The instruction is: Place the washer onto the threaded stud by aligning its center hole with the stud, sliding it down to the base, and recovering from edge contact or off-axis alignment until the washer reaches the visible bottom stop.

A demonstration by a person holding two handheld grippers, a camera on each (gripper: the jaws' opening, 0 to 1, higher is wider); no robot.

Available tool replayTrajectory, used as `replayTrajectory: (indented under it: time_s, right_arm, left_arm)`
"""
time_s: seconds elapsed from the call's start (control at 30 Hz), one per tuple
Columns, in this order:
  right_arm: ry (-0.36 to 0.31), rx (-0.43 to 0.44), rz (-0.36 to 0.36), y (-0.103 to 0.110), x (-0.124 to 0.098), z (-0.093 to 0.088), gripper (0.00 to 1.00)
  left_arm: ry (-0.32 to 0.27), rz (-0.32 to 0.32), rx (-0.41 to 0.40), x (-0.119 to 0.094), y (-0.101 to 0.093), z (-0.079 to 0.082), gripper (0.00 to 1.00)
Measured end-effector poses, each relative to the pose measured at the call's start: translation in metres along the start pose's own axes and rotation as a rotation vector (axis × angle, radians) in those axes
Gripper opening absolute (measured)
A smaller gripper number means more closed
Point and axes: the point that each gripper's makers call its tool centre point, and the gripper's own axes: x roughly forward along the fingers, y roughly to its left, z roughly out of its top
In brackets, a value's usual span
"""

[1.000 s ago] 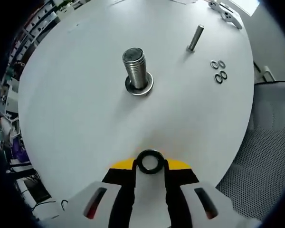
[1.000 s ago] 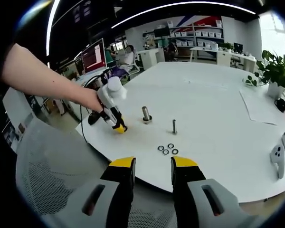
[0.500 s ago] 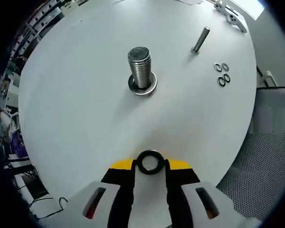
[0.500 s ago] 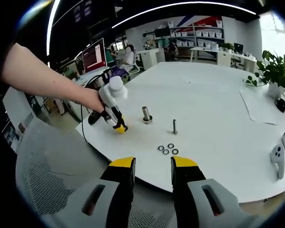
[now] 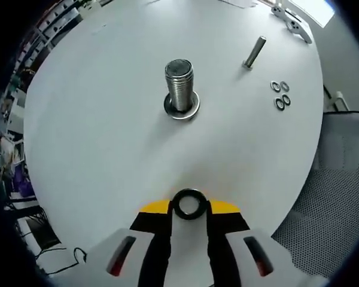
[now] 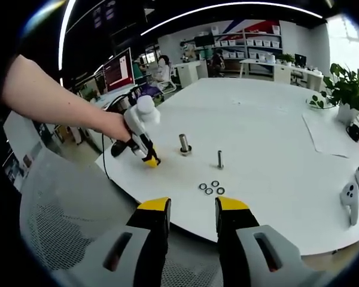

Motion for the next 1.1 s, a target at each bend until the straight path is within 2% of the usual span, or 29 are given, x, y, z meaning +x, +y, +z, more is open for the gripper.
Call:
replayTrajectory:
  time_s: [0.1,0.17,0.33,0.43,0.57,1.1]
  right_arm:
    - [-0.001,0.002,-0.002,0.000,0.000,0.000,0.32]
    - [-0.001,0.003,-0.002,-0.001,0.000,0.000,0.32]
    - [-0.001,0.003,-0.001,-0.001,0.000,0.000,0.32]
    - [-0.001,0.004,-0.001,-0.001,0.000,0.000,0.32]
    - [0.000,0.001,0.002,0.000,0.000,0.000,0.32]
    - [0.000,0.003,-0.002,-0.001,0.000,0.000,0.31]
  left_arm:
    - [-0.009,-0.001,0.009,-0.001,0.001,0.000,0.19]
    - [-0.045,-0.001,-0.054,-0.001,0.001,0.002,0.18]
    - [-0.033,-0.002,0.008,-0.002,0.003,0.001,0.18]
    - [-0.089,0.005,0.047,-0.013,0.004,0.014,0.18]
    - [-0.122,0.011,0.077,-0.024,0.006,0.026,0.18]
    - [-0.192,0.014,0.165,-0.057,0.015,0.072,0.18]
